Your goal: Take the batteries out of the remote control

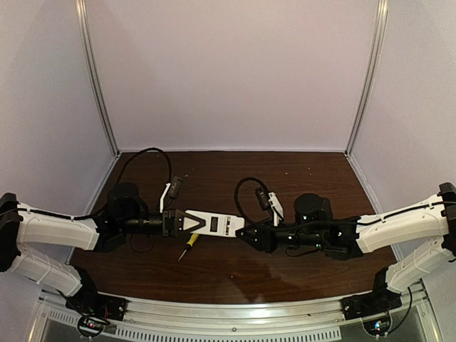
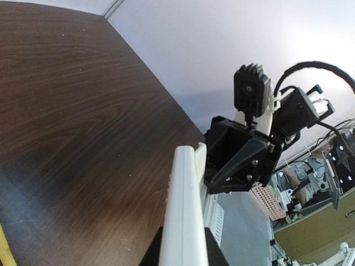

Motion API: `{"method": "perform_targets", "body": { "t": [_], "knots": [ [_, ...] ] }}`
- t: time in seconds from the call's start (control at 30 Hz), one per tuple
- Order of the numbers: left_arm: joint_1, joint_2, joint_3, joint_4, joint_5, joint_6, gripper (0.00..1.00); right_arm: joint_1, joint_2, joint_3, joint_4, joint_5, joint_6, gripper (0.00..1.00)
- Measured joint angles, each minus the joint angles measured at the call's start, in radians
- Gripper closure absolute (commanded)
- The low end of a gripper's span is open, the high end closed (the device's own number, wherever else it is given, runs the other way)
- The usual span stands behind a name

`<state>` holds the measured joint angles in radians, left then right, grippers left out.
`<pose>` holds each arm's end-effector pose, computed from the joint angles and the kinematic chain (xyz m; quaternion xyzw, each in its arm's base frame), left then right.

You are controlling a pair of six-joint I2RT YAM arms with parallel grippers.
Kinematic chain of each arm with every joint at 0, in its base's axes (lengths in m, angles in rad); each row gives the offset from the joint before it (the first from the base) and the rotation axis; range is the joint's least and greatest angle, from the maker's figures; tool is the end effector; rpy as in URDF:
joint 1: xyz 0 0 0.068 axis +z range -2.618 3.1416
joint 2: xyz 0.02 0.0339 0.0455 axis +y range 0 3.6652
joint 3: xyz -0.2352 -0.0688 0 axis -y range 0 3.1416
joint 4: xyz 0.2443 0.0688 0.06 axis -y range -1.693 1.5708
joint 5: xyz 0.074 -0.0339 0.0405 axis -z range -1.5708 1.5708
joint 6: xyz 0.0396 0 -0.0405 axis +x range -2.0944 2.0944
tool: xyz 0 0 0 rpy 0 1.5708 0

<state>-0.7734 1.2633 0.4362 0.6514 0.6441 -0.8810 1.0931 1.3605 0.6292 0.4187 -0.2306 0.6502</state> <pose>0.1711 -0.2003 0.1800 0.1639 0.7369 -0.6127 0.2339 0.1298 0.2705 0.1904 -0.2425 0.7687 0.5072 0.3050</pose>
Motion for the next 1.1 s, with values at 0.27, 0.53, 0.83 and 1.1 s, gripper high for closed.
{"method": "perform_targets", "body": {
  "t": [0.27,0.53,0.83,1.1],
  "knots": [
    [0.0,-0.014,0.003,-0.032,-0.024,0.014,1.0,0.0,0.0,0.0,-0.003,0.0,0.0,0.82],
    [0.0,-0.014,0.013,-0.045,-0.04,0.023,1.0,0.0,0.0,0.0,-0.003,0.0,0.0,0.83],
    [0.0,-0.014,0.013,-0.056,-0.047,0.027,1.0,0.0,0.023,0.0,0.008,0.0,0.001,0.97],
    [0.0,-0.014,0.013,-0.084,-0.06,0.036,1.0,0.003,0.046,0.01,0.027,-0.013,0.0,1.0]
  ]
}}
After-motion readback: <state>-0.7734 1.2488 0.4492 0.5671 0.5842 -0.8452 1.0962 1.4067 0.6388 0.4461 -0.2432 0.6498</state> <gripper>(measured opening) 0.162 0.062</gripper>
